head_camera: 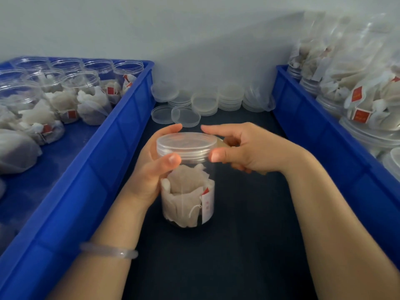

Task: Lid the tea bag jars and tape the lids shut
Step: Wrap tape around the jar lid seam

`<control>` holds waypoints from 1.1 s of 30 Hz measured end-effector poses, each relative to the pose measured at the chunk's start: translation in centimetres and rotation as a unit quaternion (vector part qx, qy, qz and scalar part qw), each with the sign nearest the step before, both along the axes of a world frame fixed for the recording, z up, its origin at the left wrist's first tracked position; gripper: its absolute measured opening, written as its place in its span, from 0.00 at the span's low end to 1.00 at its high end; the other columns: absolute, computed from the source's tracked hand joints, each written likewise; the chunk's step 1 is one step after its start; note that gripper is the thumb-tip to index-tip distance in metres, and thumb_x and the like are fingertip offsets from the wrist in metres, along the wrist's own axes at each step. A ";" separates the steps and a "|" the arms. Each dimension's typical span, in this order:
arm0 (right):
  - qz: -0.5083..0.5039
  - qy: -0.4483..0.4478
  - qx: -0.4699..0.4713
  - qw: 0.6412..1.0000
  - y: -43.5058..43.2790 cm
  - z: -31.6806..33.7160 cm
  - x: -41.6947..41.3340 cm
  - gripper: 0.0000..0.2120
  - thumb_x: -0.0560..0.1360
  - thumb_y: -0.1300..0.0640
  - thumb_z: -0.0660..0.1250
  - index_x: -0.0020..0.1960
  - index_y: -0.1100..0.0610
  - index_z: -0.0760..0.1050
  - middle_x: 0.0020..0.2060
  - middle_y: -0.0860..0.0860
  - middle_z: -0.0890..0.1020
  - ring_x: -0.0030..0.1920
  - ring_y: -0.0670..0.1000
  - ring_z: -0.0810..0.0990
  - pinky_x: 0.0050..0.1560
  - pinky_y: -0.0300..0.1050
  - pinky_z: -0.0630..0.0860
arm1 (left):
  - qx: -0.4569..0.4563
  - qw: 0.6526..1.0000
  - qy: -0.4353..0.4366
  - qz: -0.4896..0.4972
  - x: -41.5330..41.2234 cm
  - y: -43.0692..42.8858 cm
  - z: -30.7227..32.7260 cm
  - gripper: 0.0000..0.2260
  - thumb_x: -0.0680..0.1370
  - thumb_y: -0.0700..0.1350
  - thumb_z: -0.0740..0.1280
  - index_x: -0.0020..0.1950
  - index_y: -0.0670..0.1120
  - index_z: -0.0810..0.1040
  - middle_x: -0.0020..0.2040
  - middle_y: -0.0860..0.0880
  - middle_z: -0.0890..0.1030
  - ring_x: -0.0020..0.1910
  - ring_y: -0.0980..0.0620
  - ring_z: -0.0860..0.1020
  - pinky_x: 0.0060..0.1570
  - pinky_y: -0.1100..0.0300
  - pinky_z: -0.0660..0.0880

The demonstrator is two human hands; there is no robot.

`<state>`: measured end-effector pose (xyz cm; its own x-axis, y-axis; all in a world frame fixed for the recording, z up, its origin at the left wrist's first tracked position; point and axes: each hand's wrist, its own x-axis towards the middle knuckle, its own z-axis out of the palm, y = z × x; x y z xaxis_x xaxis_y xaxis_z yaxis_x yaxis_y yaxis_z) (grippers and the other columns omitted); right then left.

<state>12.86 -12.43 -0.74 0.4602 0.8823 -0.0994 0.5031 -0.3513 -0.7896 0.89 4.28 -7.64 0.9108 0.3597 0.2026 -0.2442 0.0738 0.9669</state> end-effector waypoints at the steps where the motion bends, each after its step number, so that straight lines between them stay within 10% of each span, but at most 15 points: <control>1: 0.008 0.011 0.004 1.000 0.3 -0.2 -0.2 0.37 0.63 0.37 0.67 0.71 0.41 0.66 0.28 0.45 0.74 0.27 0.43 0.71 0.27 0.35 0.71 | -0.007 1.000 0.000 -0.005 -0.1 0.1 0.0 0.44 0.52 0.64 0.79 0.62 0.47 0.71 0.52 0.51 0.83 0.53 0.52 0.81 0.49 0.62 0.77; 12: -0.047 -0.151 0.027 0.987 0.5 0.4 -0.9 0.34 0.62 0.31 0.67 0.64 0.45 0.73 0.32 0.35 0.73 0.32 0.30 0.72 0.30 0.28 0.67 | 0.297 0.942 0.096 0.125 -0.8 -0.2 3.4 0.50 0.50 0.70 0.72 0.71 0.60 0.64 0.55 0.67 0.73 0.53 0.71 0.73 0.45 0.73 0.70; 16: 0.004 -0.043 -0.021 0.999 -0.6 0.6 -0.4 0.35 0.67 0.43 0.72 0.71 0.45 0.65 0.43 0.46 0.81 0.33 0.46 0.82 0.31 0.35 0.76 | 0.257 0.954 0.059 0.143 -0.8 -0.6 2.8 0.50 0.51 0.66 0.78 0.70 0.54 0.68 0.55 0.63 0.77 0.55 0.69 0.75 0.51 0.70 0.74; 28: 0.037 -0.001 0.019 0.999 0.5 -1.2 0.0 0.31 0.67 0.42 0.74 0.68 0.35 0.68 0.40 0.56 0.76 0.26 0.43 0.72 0.26 0.34 0.69 | 0.230 0.971 0.058 -0.008 -1.7 0.9 3.1 0.48 0.52 0.60 0.80 0.70 0.55 0.67 0.64 0.54 0.77 0.64 0.55 0.75 0.62 0.56 0.73; 33: 0.033 -0.063 0.021 0.997 0.7 -1.0 -0.4 0.24 0.65 0.39 0.74 0.57 0.27 0.69 0.55 0.53 0.80 0.44 0.54 0.78 0.38 0.41 0.76 | 0.498 0.809 0.312 -0.013 -1.1 0.1 8.7 0.50 0.50 0.61 0.73 0.72 0.61 0.62 0.64 0.58 0.69 0.61 0.57 0.70 0.56 0.57 0.71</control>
